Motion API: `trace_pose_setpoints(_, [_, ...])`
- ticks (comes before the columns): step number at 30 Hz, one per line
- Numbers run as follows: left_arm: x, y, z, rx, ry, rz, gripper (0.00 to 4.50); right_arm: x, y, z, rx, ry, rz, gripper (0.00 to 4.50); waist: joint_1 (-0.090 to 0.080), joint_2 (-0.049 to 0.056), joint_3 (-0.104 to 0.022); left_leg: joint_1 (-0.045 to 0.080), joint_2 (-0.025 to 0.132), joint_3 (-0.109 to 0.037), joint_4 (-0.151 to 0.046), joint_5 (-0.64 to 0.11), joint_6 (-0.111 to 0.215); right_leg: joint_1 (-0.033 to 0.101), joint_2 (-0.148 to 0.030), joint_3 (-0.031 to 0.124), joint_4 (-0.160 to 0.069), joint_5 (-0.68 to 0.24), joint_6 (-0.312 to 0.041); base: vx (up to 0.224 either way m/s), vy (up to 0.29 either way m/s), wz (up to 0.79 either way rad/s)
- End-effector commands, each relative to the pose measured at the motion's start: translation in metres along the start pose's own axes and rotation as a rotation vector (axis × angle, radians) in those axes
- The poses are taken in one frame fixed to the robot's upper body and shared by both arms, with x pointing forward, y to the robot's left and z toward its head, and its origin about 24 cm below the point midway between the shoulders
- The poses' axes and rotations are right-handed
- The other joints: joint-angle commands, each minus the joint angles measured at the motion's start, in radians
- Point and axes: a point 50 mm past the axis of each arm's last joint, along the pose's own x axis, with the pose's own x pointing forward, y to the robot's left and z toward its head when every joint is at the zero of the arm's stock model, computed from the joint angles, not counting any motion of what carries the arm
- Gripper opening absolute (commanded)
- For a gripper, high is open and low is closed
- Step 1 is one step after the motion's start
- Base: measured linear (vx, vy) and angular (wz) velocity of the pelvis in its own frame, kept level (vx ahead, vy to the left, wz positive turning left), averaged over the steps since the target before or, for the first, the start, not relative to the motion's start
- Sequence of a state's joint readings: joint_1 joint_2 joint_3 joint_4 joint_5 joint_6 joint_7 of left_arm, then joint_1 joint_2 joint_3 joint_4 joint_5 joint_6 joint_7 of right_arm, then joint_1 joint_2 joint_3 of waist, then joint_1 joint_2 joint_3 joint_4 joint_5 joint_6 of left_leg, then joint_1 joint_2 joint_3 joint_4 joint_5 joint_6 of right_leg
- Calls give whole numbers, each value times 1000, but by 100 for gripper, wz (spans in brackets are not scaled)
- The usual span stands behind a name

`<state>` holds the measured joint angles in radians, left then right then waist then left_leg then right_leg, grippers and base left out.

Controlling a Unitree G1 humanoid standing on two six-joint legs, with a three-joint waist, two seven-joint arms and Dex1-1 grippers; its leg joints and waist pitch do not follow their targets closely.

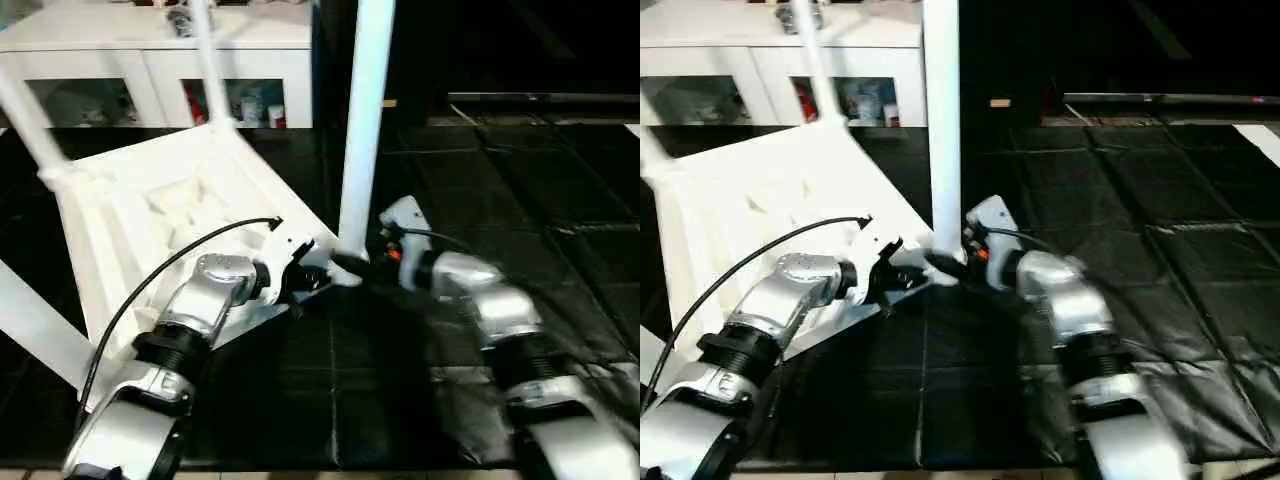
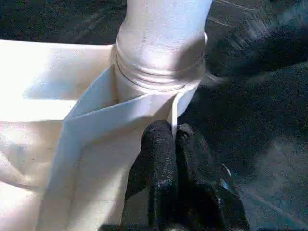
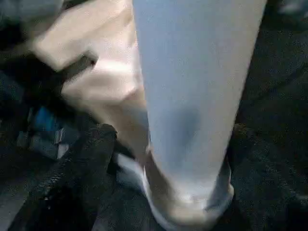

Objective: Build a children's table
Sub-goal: Rotate leg to tighten

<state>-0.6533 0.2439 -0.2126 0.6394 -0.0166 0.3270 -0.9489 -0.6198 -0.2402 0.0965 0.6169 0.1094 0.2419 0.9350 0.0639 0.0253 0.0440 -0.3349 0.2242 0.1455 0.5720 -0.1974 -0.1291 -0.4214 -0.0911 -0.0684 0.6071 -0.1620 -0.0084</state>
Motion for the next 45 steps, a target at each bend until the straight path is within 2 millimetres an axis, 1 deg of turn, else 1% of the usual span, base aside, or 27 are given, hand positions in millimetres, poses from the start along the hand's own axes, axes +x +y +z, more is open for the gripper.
trace_pose_setpoints(1, [-4,-5,11,63,-57,-82,0,-5,3,-4,-10,31,100,415,8,-5,-63,-21,-18,27,-55,-169,71,76,-26,29,-71,-194,-239,0,0,0])
trace_pose_setpoints(4, [-9,-9,7,107,-44,-172,0,-17,-2,0,-49,30,139,432,15,-4,-68,-21,-15,28,-51,-143,80,78,-26,27,-64,-147,-256,0,0,0])
trace_pose_setpoints(5, [-11,-12,6,117,-40,-211,0,-23,-3,2,-82,31,176,444,19,-2,-67,-21,-15,30,-50,-134,83,75,-24,28,-63,-126,-265,0,0,0])
trace_pose_setpoints(8, [-13,-13,5,136,-37,-242,0,-27,-3,4,-89,27,212,448,32,-2,-68,-18,-11,31,-48,-137,89,71,-24,27,-58,-106,-280,0,0,0])
trace_pose_setpoints(9, [-16,-16,3,164,-22,-280,0,-33,-3,4,-96,45,261,448,33,-7,-67,-19,-10,31,-49,-140,91,72,-24,27,-58,-110,-279,0,0,0])
trace_pose_setpoints(10, [-20,-20,-1,194,-1,-345,0,-43,0,3,-125,77,369,448,36,-8,-67,-20,-9,31,-49,-143,96,72,-25,27,-58,-114,-278,0,0,0])
trace_pose_setpoints(11, [-22,-22,-2,203,6,-364,0,-46,1,2,-133,91,407,448,42,-7,-71,-17,-4,31,-46,-141,104,69,-26,27,-55,-100,-285,0,0,0])
trace_pose_setpoints(12, [-22,-22,-2,206,8,-370,0,-47,2,2,-134,95,418,448,44,-6,-69,-18,-4,31,-45,-136,109,67,-25,28,-53,-90,-290,0,0,0])
trace_pose_setpoints(13, [-24,-24,-3,222,15,-395,0,-49,3,2,-125,102,456,448,49,-8,-68,-20,-4,32,-45,-132,112,67,-25,28,-53,-86,-291,0,0,0])
trace_pose_setpoints(14, [-24,-24,-3,222,15,-395,0,-49,3,2,-125,102,456,448,49,-9,-66,-24,-5,32,-45,-136,110,69,-27,29,-52,-99,-288,0,0,0])
trace_pose_setpoints(15, [-25,-25,-4,229,18,-408,0,-50,3,3,-118,102,472,448,51,-7,-66,-23,-6,31,-45,-142,107,67,-27,28,-54,-116,-284,0,0,0])
trace_pose_setpoints(16, [-29,-31,-5,242,25,-462,0,-49,5,3,-115,100,514,448,51,-11,-64,-24,-5,30,-47,-161,98,68,-29,27,-56,-156,-272,0,0,0])
trace_pose_setpoints(17, [-30,-33,-6,244,27,-483,0,-49,6,3,-118,100,526,448,51,-10,-64,-24,-3,29,-49,-171,90,67,-32,28,-58,-186,-262,0,0,0])
trace_pose_setpoints(18, [-30,-33,-6,244,27,-483,0,-49,6,3,-118,100,526,448,50,-10,-63,-24,-3,29,-50,-172,86,67,-32,28,-59,-195,-259,0,0,0])
trace_pose_setpoints(20, [-31,-37,-7,250,31,-511,0,-47,7,4,-117,95,538,448,52,-10,-64,-20,-4,31,-49,-173,80,62,-29,30,-60,-202,-255,0,0,0])
trace_pose_setpoints(21, [-32,-38,-7,256,35,-520,0,-46,8,3,-113,92,544,421,54,-9,-64,-20,-4,31,-49,-171,78,61,-30,31,-60,-197,-258,0,0,0])
trace_pose_setpoints(23, [-33,-41,-8,272,49,-538,0,-44,9,3,-103,88,555,414,55,-10,-64,-23,-5,31,-49,-162,76,63,-28,30,-58,-192,-252,0,0,0])
trace_pose_setpoints(24, [-33,-42,-9,276,55,-547,0,-42,11,3,-103,82,566,414,56,-14,-65,-23,-5,31,-49,-158,76,64,-28,30,-58,-191,-250,0,0,0])
trace_pose_setpoints(25, [-34,-43,-9,281,60,-554,0,-39,14,2,-98,71,585,401,57,-11,-65,-26,-5,30,-49,-153,76,65,-29,30,-56,-188,-249,0,0,0])
trace_pose_setpoints(28, [-34,-44,-9,287,68,-561,0,-35,18,2,-90,68,613,369,56,-8,-66,-25,-6,29,-48,-148,72,65,-28,30,-55,-177,-248,0,0,0])
trace_pose_setpoints(30, [-35,-44,-9,289,69,-563,0,-34,19,2,-82,67,628,369,56,-8,-67,-25,-6,29,-48,-143,73,65,-28,29,-54,-163,-252,0,0,0])
trace_pose_setpoints(33, [-35,-44,-9,292,73,-563,0,-33,20,2,-75,67,638,329,56,-7,-67,-25,-6,29,-47,-141,71,66,-27,29,-53,-152,-256,0,0,0])
trace_pose_setpoints(34, [-35,-44,-9,293,74,-563,0,-32,21,2,-71,67,641,326,57,-7,-67,-24,-7,30,-47,-145,70,66,-28,29,-54,-159,-255,0,0,0])
trace_pose_setpoints(36, [-35,-44,-9,293,77,-560,0,-32,21,2,-66,65,645,297,57,-8,-67,-25,-7,29,-48,-149,69,66,-28,29,-55,-168,-251,0,0,0])
trace_pose_setpoints(39, [-34,-44,-8,294,78,-559,0,-31,21,2,-60,61,651,285,56,-10,-68,-26,-7,29,-47,-140,69,67,-28,29,-53,-162,-251,0,0,0])
trace_pose_setpoints(41, [-34,-45,-8,292,75,-560,0,-31,22,2,-53,57,659,258,57,-9,-68,-26,-7,29,-46,-136,70,67,-28,29,-53,-160,-251,0,0,0])
trace_pose_setpoints(45, [-34,-45,-8,290,73,-560,0,-30,23,2,-47,56,668,234,57,-8,-68,-26,-7,29,-46,-133,70,67,-27,29,-52,-153,-254,0,0,0])
